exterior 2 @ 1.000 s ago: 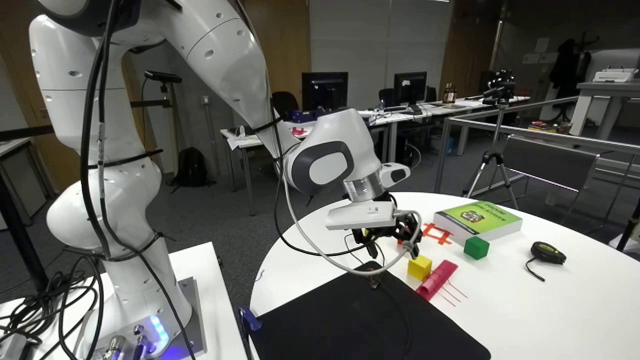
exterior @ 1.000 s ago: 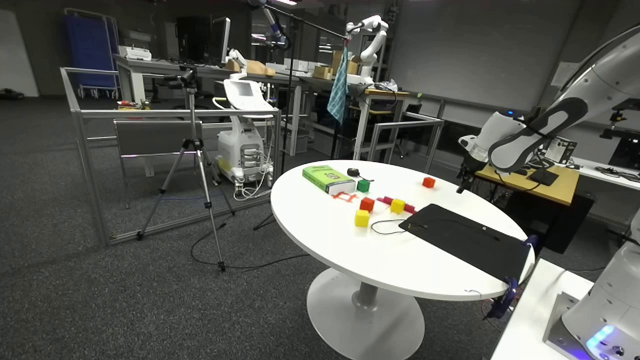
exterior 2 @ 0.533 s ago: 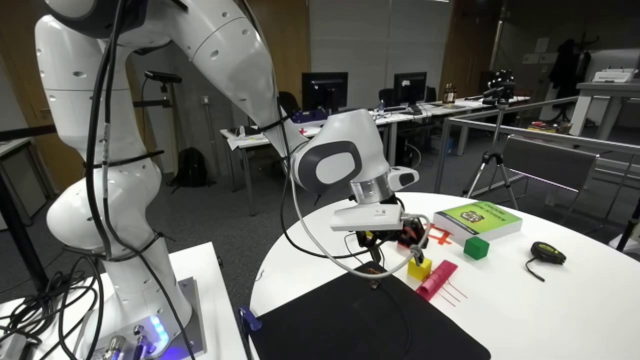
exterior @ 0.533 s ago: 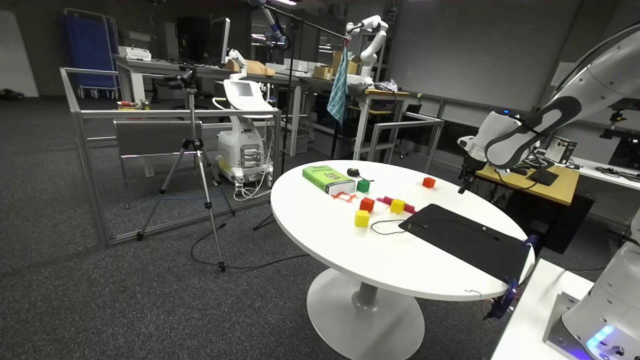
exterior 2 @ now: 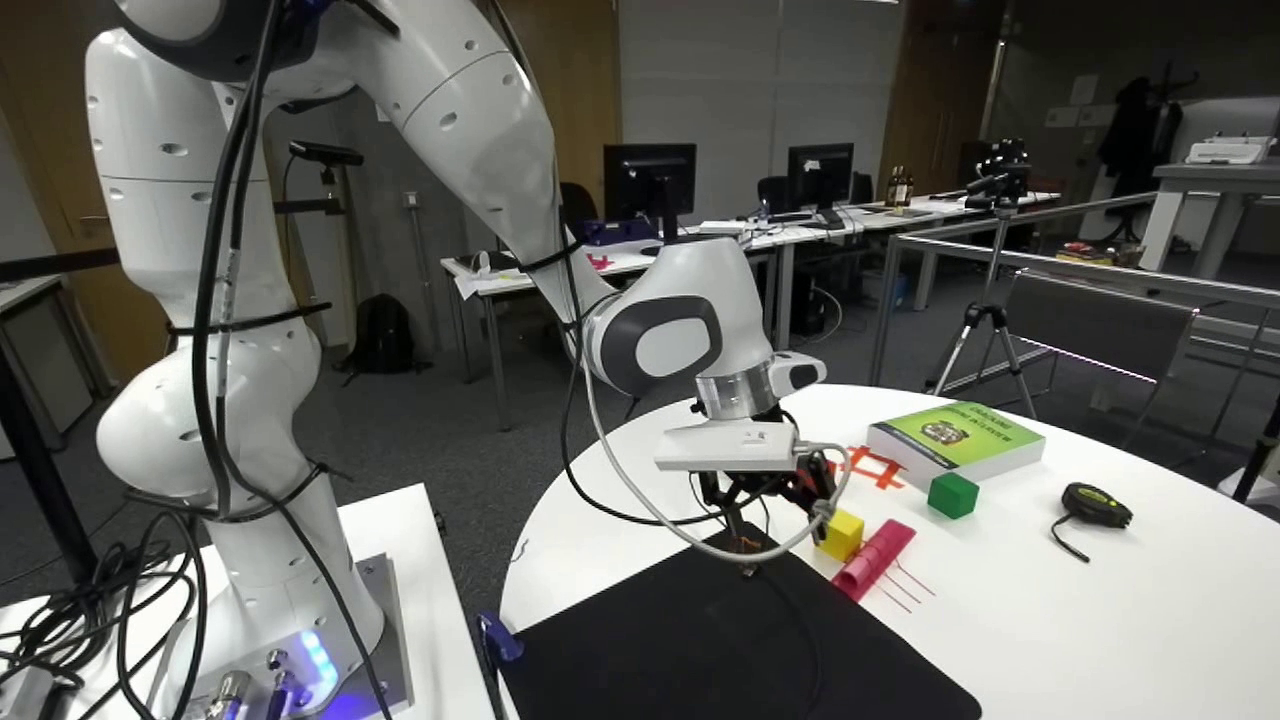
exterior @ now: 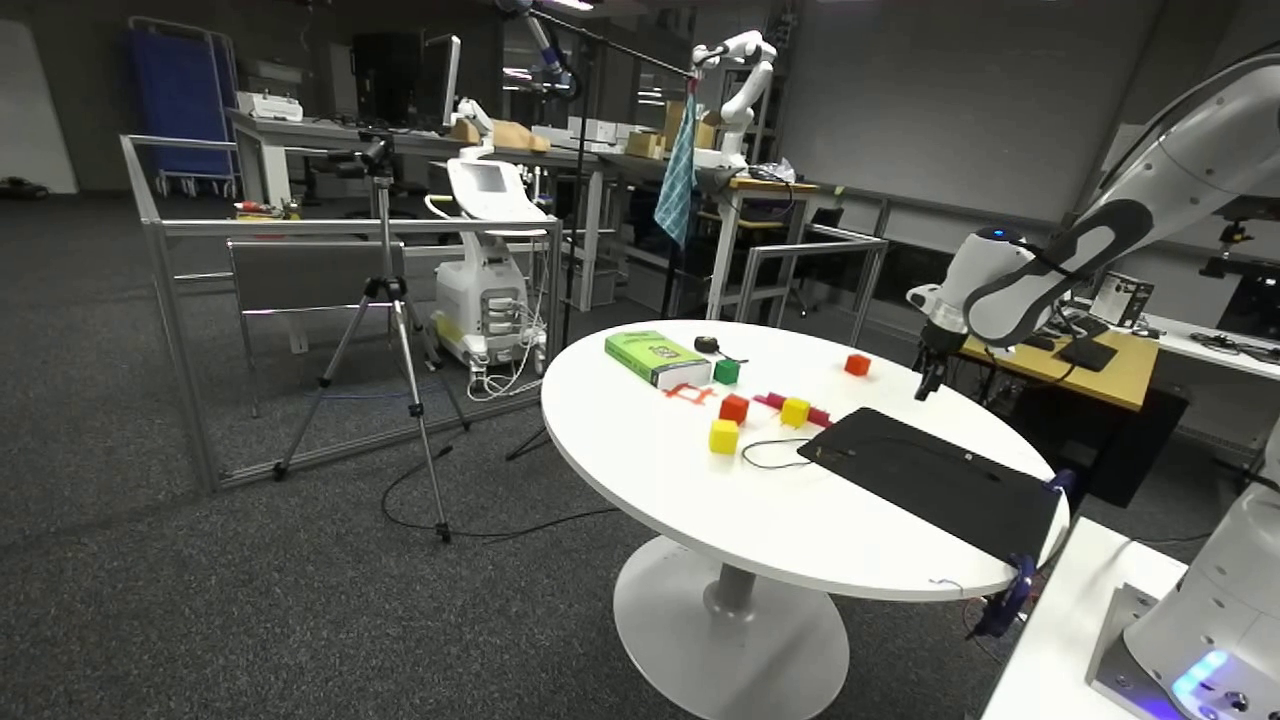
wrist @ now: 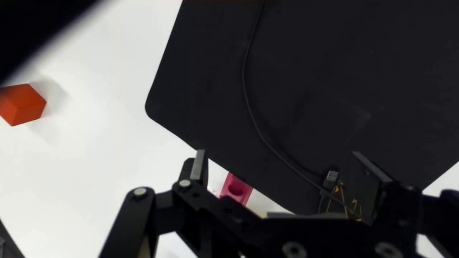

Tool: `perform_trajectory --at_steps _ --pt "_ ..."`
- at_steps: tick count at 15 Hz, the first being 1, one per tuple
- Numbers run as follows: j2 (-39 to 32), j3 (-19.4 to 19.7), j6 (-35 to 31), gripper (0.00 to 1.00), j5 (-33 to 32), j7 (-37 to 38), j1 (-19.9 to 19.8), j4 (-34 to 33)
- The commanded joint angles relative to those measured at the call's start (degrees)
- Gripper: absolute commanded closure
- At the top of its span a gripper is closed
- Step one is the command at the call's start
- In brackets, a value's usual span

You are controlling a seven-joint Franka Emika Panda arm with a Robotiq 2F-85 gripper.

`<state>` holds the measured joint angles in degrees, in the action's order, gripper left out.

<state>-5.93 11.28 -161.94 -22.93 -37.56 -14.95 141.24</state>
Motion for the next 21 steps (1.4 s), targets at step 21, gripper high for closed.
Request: perform_trajectory --at_steps 21 --pt "-22.6 -8.8 3.4 0.00 8.8 -21.0 -5.2 -18.7"
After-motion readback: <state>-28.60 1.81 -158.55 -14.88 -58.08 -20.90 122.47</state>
